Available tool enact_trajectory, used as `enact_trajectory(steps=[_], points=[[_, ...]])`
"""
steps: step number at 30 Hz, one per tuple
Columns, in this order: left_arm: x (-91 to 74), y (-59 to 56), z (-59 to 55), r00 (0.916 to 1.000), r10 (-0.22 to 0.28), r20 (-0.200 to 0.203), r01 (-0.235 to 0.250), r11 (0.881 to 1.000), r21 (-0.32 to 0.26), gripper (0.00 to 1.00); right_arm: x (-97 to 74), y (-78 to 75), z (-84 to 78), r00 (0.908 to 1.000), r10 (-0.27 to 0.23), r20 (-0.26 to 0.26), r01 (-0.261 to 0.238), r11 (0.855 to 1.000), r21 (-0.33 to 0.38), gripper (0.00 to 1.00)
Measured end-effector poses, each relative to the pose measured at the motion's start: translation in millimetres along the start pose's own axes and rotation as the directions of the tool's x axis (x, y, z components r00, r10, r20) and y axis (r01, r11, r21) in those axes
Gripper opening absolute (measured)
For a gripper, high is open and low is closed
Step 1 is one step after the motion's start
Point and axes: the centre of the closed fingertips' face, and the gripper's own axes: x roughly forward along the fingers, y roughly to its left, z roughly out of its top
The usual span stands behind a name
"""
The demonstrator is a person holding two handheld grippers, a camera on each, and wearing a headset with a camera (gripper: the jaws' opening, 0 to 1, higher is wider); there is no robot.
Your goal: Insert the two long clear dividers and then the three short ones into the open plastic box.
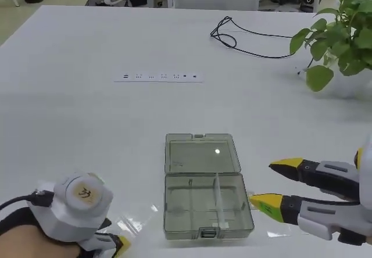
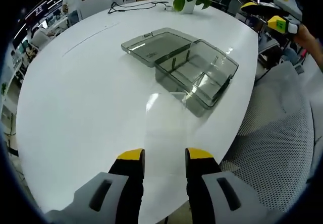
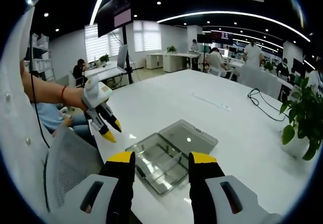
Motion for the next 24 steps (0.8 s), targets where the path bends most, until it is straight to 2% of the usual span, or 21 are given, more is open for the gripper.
enact_trajectory(steps=[2, 5, 10, 16, 18, 19, 24], points=[[-5.0, -1.6, 7.8, 0.9991, -0.009, 0.042, 0.011, 0.999, -0.043, 0.30, 0.6, 0.7, 3.2, 1.0000, 0.002, 0.007, -0.002, 1.000, 0.008, 0.43], [-12.2, -3.2, 18.7, 0.9955, -0.018, 0.093, 0.025, 0.997, -0.076, 0.30, 2.3, 3.7, 8.9, 0.9997, 0.012, 0.023, -0.013, 0.999, 0.030, 0.43], [-24.0, -11.0, 41.4, 0.9819, -0.038, 0.186, 0.061, 0.991, -0.118, 0.30, 7.1, 9.8, 17.9, 0.9989, 0.027, 0.037, -0.029, 0.999, 0.039, 0.43], [-39.8, -23.4, 73.8, 0.9530, -0.059, 0.297, 0.108, 0.983, -0.150, 0.30, 11.0, 17.4, 30.8, 0.9974, 0.040, 0.060, -0.044, 0.997, 0.058, 0.42], [-44.6, -27.5, 84.2, 0.9403, -0.065, 0.334, 0.123, 0.980, -0.155, 0.30, 11.9, 19.5, 34.7, 0.9969, 0.041, 0.067, -0.046, 0.996, 0.070, 0.40], [-47.3, -30.2, 90.8, 0.9307, -0.071, 0.359, 0.138, 0.977, -0.165, 0.30, 12.4, 20.9, 36.9, 0.9967, 0.041, 0.070, -0.046, 0.996, 0.077, 0.40], [-55.9, -42.4, 109.6, 0.8989, -0.090, 0.429, 0.185, 0.965, -0.185, 0.30, 14.9, 26.1, 43.8, 0.9961, 0.036, 0.080, -0.044, 0.993, 0.109, 0.37]])
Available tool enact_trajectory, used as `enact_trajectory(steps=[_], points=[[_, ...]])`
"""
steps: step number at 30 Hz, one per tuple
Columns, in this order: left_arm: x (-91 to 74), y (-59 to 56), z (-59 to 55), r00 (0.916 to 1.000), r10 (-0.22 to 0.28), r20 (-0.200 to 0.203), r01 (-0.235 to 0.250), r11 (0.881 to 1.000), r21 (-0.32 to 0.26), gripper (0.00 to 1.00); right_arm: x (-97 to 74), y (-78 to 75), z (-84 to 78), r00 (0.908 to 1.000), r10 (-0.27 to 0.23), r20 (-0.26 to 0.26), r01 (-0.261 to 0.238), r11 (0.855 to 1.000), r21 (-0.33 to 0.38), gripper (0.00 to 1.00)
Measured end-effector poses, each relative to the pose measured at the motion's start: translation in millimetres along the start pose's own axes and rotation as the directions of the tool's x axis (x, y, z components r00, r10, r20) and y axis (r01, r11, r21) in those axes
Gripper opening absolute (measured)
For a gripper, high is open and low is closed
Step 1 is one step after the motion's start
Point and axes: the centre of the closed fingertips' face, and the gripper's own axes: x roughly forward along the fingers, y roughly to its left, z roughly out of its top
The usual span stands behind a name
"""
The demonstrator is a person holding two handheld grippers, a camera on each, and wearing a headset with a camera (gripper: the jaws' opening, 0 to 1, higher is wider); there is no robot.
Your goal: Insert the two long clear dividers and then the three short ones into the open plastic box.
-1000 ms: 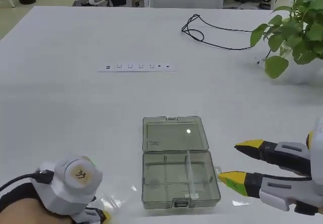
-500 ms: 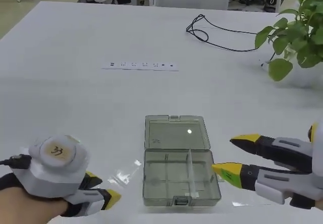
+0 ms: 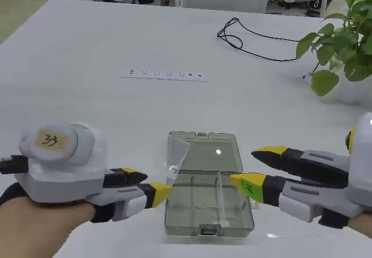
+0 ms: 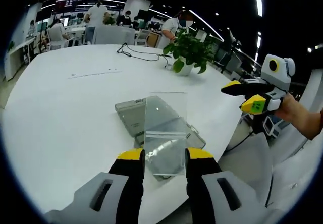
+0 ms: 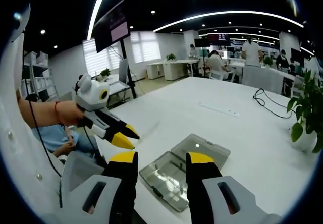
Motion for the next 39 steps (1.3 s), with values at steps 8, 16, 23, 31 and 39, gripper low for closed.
enact_trajectory(steps=[8, 16, 23, 31, 39], points=[[6.1, -19.4, 15.0, 0.9968, -0.050, 0.061, 0.053, 0.998, -0.038, 0.30, 8.5, 7.5, 5.1, 0.9999, 0.002, 0.016, -0.003, 0.995, 0.105, 0.28], [11.2, -40.6, 24.3, 0.9908, -0.099, 0.092, 0.103, 0.994, -0.034, 0.30, 20.0, 10.9, 5.8, 0.9995, -0.022, 0.022, 0.018, 0.985, 0.174, 0.22], [13.5, -52.2, 28.5, 0.9872, -0.125, 0.099, 0.127, 0.992, -0.015, 0.30, 27.1, 13.2, 3.3, 0.9996, -0.020, 0.019, 0.016, 0.977, 0.214, 0.16], [13.6, -53.8, 28.6, 0.9878, -0.126, 0.092, 0.126, 0.992, 0.007, 0.30, 29.2, 10.5, 0.8, 0.9996, -0.026, 0.014, 0.022, 0.968, 0.248, 0.13], [14.0, -53.6, 28.9, 0.9881, -0.125, 0.090, 0.124, 0.992, 0.020, 0.30, 32.4, 14.5, 2.0, 0.9997, -0.017, 0.016, 0.012, 0.965, 0.261, 0.09]])
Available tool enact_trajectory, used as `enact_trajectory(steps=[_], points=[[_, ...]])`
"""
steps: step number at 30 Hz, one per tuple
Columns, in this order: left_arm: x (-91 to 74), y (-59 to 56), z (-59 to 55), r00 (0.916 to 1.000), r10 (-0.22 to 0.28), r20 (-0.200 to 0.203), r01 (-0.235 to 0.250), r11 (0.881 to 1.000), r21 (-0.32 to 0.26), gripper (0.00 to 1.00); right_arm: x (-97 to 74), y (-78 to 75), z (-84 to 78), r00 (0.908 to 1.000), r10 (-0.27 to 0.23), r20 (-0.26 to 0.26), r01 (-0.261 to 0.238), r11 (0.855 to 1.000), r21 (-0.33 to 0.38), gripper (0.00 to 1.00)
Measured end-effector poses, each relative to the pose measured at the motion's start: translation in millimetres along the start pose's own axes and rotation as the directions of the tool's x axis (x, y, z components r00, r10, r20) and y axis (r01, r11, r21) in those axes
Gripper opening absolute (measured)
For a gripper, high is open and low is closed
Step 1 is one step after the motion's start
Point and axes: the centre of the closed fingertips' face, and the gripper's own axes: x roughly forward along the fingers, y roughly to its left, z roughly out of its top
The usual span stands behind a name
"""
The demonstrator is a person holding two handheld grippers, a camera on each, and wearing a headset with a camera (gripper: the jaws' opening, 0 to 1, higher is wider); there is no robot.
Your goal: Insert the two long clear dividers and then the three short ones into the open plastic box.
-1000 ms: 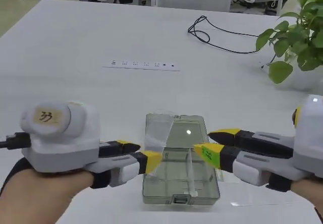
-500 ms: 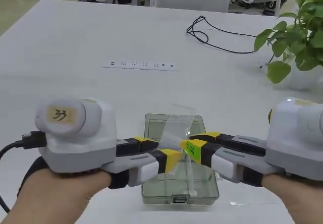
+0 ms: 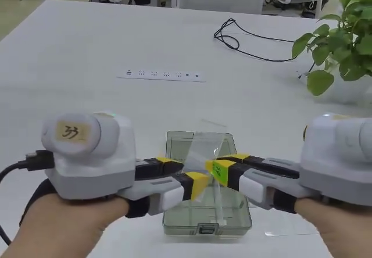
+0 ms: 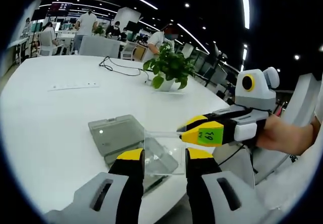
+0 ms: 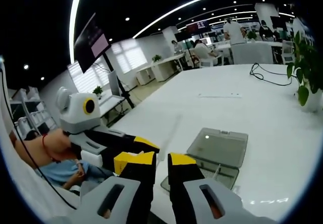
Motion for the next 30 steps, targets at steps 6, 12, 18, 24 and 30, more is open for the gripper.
enact_trajectory(steps=[6, 12, 18, 24, 30], points=[[0.5, 0.5, 1.4, 1.0000, 0.006, 0.008, -0.006, 1.000, -0.003, 0.30, 0.7, 1.7, 2.9, 0.9997, -0.018, 0.017, 0.017, 0.999, 0.050, 0.07], [2.0, 1.2, 1.2, 0.9998, 0.015, 0.012, -0.015, 1.000, 0.014, 0.31, 3.2, 1.8, 1.6, 0.9993, -0.038, 0.005, 0.038, 0.998, 0.054, 0.06], [0.6, 0.9, 0.0, 0.9999, 0.008, 0.009, -0.009, 1.000, 0.017, 0.31, 4.2, 2.4, 1.9, 0.9995, -0.033, -0.002, 0.033, 0.998, 0.056, 0.06], [-0.7, 3.3, -2.9, 0.9999, 0.009, 0.006, -0.009, 0.999, 0.043, 0.35, 5.6, 2.6, 1.8, 0.9994, -0.030, -0.016, 0.031, 0.998, 0.051, 0.06], [-8.8, 10.9, -12.7, 0.9999, 0.005, -0.014, -0.004, 0.996, 0.085, 0.44, 6.0, -2.9, 5.2, 0.9991, -0.033, -0.026, 0.035, 0.997, 0.068, 0.06]])
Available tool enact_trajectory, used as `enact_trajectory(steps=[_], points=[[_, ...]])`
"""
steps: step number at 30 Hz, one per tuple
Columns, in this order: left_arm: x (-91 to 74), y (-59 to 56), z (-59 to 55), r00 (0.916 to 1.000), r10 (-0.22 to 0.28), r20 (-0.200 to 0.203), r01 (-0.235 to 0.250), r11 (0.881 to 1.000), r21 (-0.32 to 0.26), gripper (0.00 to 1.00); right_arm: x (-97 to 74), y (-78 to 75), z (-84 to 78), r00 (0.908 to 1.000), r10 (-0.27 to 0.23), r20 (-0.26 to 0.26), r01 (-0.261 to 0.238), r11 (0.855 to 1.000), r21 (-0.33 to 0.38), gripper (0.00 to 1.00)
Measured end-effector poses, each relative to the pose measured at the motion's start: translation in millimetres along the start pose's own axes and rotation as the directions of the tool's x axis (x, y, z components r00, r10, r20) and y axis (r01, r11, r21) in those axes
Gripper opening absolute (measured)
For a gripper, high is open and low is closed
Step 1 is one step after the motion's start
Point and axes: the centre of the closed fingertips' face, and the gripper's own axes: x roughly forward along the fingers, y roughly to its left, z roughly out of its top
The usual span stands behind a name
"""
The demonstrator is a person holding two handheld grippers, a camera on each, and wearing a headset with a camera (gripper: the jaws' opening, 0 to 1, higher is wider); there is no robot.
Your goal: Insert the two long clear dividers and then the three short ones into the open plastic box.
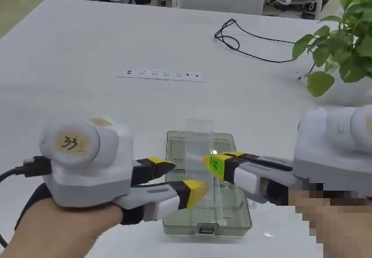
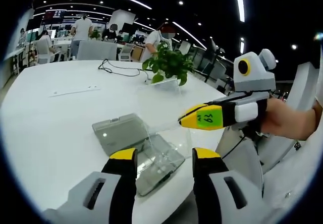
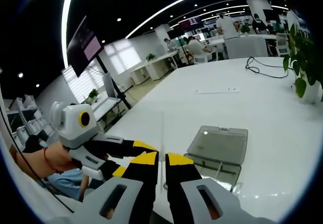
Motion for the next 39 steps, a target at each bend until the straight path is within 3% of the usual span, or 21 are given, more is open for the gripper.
enact_trajectory(steps=[5, 11, 19, 24, 28, 33, 34, 37, 39], points=[[-7.4, 6.1, -9.0, 0.9998, 0.000, -0.019, 0.001, 0.999, 0.049, 0.53, 3.2, -5.9, 1.2, 0.9997, -0.013, -0.022, 0.012, 1.000, -0.010, 0.06], [-16.5, 9.5, -15.8, 0.9998, -0.016, -0.012, 0.018, 0.994, 0.109, 0.62, 9.0, -10.3, 2.4, 0.9982, -0.014, -0.058, 0.014, 1.000, -0.003, 0.06], [-23.5, 16.4, -28.3, 0.9985, -0.048, -0.028, 0.052, 0.980, 0.193, 0.76, 17.8, -20.8, -2.1, 0.9917, -0.063, -0.112, 0.065, 0.998, 0.018, 0.06], [-23.3, 19.0, -38.8, 0.9960, -0.065, -0.062, 0.077, 0.971, 0.224, 0.83, 19.9, -28.7, -3.2, 0.9870, -0.101, -0.125, 0.108, 0.993, 0.049, 0.06], [-24.1, 18.1, -41.6, 0.9942, -0.086, -0.064, 0.099, 0.967, 0.233, 0.86, 21.3, -37.6, -12.3, 0.9741, -0.134, -0.182, 0.161, 0.977, 0.141, 0.06], [-24.2, 22.4, -51.4, 0.9906, -0.097, -0.097, 0.119, 0.959, 0.258, 0.90, 24.6, -53.1, -33.6, 0.9368, -0.175, -0.303, 0.236, 0.956, 0.176, 0.06], [-24.7, 22.6, -52.2, 0.9894, -0.105, -0.100, 0.128, 0.957, 0.259, 0.89, 26.4, -53.8, -32.5, 0.9390, -0.172, -0.298, 0.239, 0.949, 0.208, 0.06], [-25.3, 26.2, -54.4, 0.9878, -0.115, -0.105, 0.139, 0.956, 0.258, 0.89, 27.7, -53.9, -34.8, 0.9325, -0.179, -0.314, 0.257, 0.939, 0.229, 0.06], [-24.8, 28.4, -55.6, 0.9868, -0.122, -0.106, 0.146, 0.956, 0.256, 0.89, 29.0, -51.5, -42.4, 0.9194, -0.176, -0.352, 0.272, 0.931, 0.244, 0.06]])
